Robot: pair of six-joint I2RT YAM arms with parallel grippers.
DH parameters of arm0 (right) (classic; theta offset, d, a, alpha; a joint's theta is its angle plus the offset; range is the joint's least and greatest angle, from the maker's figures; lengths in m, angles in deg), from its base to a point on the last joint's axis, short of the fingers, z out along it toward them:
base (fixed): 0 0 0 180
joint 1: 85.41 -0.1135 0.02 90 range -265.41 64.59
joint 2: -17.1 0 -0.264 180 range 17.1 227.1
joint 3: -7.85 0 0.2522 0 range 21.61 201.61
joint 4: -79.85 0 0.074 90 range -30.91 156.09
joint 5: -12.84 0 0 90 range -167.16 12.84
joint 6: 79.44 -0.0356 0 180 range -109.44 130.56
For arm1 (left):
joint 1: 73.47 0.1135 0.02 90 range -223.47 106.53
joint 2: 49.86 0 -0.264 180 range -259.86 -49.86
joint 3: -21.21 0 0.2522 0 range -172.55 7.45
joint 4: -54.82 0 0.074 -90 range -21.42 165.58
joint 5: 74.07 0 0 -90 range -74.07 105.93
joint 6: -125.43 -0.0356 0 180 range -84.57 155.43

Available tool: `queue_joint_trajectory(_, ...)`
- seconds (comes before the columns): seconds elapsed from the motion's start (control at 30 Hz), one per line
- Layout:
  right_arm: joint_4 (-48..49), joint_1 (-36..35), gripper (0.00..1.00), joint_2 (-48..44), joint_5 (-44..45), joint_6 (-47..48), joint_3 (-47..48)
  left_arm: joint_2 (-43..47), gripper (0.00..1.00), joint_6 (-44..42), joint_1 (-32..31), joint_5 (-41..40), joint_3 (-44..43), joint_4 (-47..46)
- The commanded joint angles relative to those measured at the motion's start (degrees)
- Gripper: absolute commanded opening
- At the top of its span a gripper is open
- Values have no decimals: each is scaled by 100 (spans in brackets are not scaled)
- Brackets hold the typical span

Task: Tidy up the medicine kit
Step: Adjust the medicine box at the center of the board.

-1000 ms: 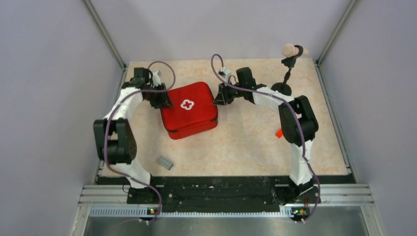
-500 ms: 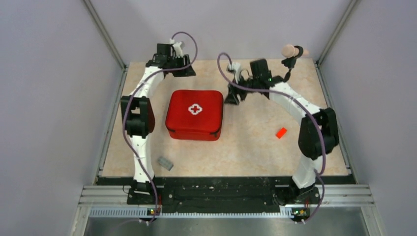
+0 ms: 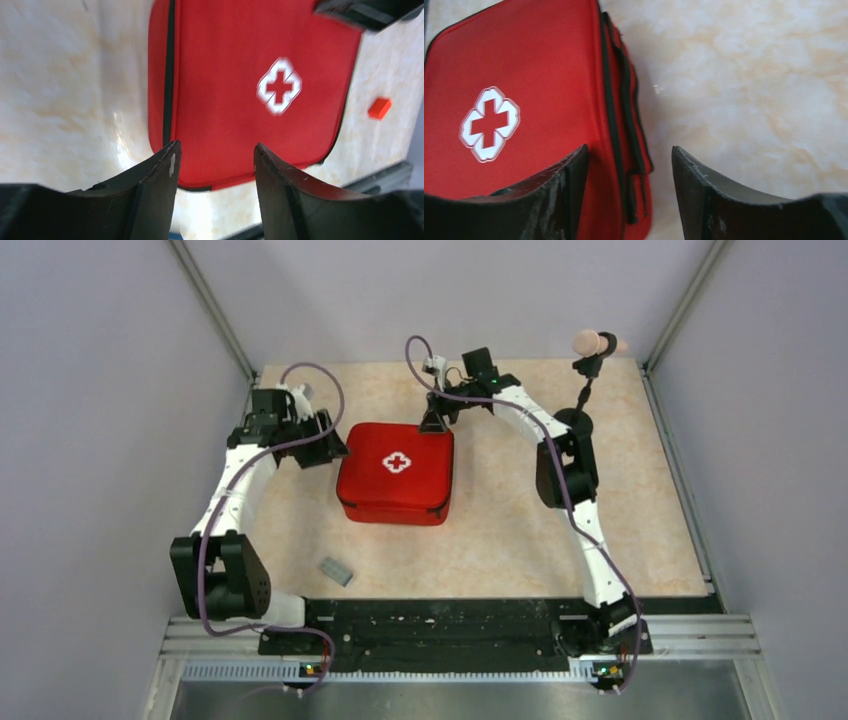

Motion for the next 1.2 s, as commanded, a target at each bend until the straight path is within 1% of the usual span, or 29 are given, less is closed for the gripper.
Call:
queue_joint_trajectory(0.0,-163,-306,52,-95,-1,-99,-86,-533,60,-282,89,601,290,875)
queue_joint_trajectory(0.03,-97,-308,43,-105,204,-344,-182,-804,60,-328,92,740,196,1040)
queue_joint_trajectory(0.07,-60,-277,33,-139,385,-571,-284,-1022,57,-423,88,973,152,999)
queue_joint_trajectory(0.1,-13,-242,28,-218,503,-745,-465,-1197,55,-450,79,1047,69,892)
queue_joint_trajectory(0.17,88,-174,15,-541,690,-915,-1011,-1574,55,-608,-34,984,-236,725)
queue_joint_trajectory(0.2,95,-152,9,-727,833,-909,-1328,-1871,54,-720,-103,1011,-488,683)
queue_joint_trajectory(0.27,124,-88,0,-1201,1285,-996,-2004,-2615,50,-793,-246,1156,-1309,906)
queue_joint_trajectory(0.3,190,-38,0,-1426,1428,-1125,-2373,-2984,49,-806,-265,1284,-1701,939)
queue_joint_trajectory(0.33,242,24,0,-1665,1582,-1274,-2853,-3376,48,-814,-479,1345,-2161,1002)
queue_joint_trajectory(0.4,391,135,0,-2165,2248,-1638,-3657,-3997,47,-873,-714,1390,-2979,779)
queue_joint_trajectory(0.47,492,284,0,-2702,3045,-2299,-4437,-4548,47,-893,-904,1363,-3893,485)
queue_joint_trajectory(0.5,517,360,0,-2980,3167,-2556,-4805,-4813,47,-860,-963,1309,-4639,360)
queue_joint_trajectory(0.53,509,402,0,-3229,2970,-2569,-5168,-5011,48,-771,-990,1187,-5009,241)
queue_joint_trajectory(0.57,432,392,1,-3464,2457,-2226,-5428,-5151,50,-676,-996,1008,-5569,100)
queue_joint_trajectory(0.6,309,335,10,-3653,2014,-1798,-5583,-5151,53,-614,-990,699,-5763,-96)
queue_joint_trajectory(0.63,150,258,21,-3799,1757,-1455,-5670,-5032,56,-579,-974,313,-5750,-282)
queue_joint_trajectory(0.67,27,190,29,-3974,1631,-1144,-5692,-4816,60,-501,-946,-97,-5552,-450)
queue_joint_trajectory(0.73,-41,145,39,-4146,1615,-730,-5564,-4187,70,-237,-821,-846,-4689,-800)
queue_joint_trajectory(0.8,-66,147,46,-4127,1816,-299,-5148,-3399,72,50,-627,-928,-3663,-1029)
queue_joint_trajectory(0.87,-90,149,51,-3923,1860,212,-4504,-2947,72,122,-429,-491,-2862,-949)
queue_joint_trajectory(1.0,-45,146,58,-3073,1611,936,-3054,-2330,70,-219,-132,555,-1847,-93)
queue_joint_trajectory(1.1,-125,138,61,-2180,1053,1162,-1835,-1886,70,-341,-98,1423,-953,-197)
queue_joint_trajectory(1.17,-279,101,63,-1518,566,1308,-1176,-1840,70,-361,-112,1917,-681,-144)
